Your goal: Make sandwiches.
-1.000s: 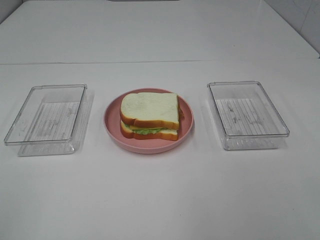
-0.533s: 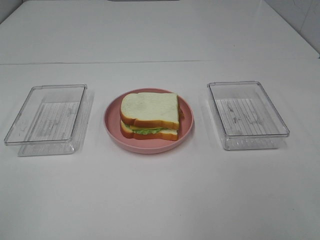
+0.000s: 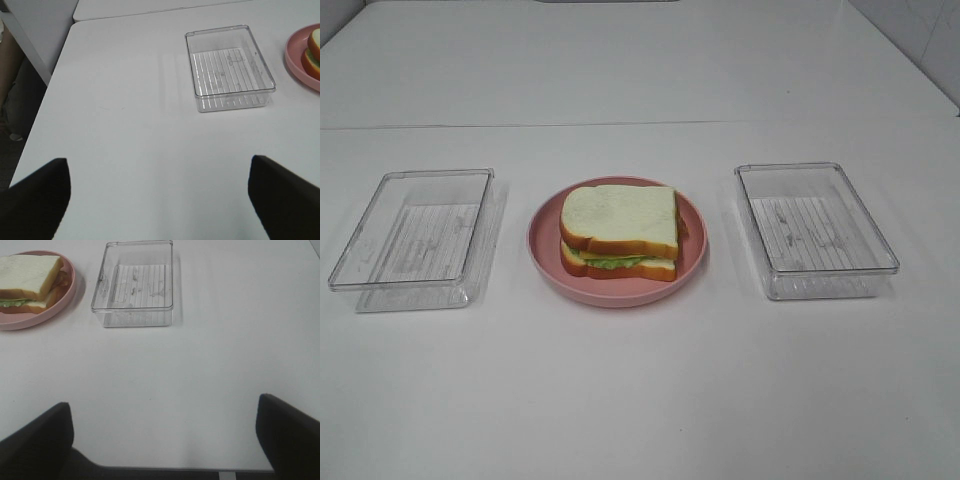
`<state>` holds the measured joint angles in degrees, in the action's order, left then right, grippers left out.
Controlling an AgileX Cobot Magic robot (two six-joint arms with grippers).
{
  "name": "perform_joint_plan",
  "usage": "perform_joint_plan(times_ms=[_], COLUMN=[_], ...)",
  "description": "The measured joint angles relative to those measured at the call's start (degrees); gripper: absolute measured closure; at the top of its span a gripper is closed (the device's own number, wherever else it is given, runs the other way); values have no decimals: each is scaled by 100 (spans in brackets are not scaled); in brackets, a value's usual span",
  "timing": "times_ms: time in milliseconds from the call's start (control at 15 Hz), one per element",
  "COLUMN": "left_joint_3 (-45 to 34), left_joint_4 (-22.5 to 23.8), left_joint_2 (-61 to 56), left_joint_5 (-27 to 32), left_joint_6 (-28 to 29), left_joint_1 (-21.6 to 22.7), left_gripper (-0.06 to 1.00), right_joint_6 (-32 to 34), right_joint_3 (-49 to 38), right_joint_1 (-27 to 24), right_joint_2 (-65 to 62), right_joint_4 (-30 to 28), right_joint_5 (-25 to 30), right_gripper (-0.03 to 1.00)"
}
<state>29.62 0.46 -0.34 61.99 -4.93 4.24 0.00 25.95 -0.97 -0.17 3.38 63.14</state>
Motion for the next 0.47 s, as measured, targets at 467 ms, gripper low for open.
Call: perform_joint_plan(times_ms=[467], left_joint_3=[0], left_joint_4=[-11], left_joint_2=[0], left_joint_5=[0], left_joint_6=[0], left_joint_1=[34], left_gripper=[6], right_joint_6=[0], right_joint_3=[0], right_joint_1=[0], right_joint_2=[0], right_joint_4=[0], right_joint_5=[0], right_gripper=[2])
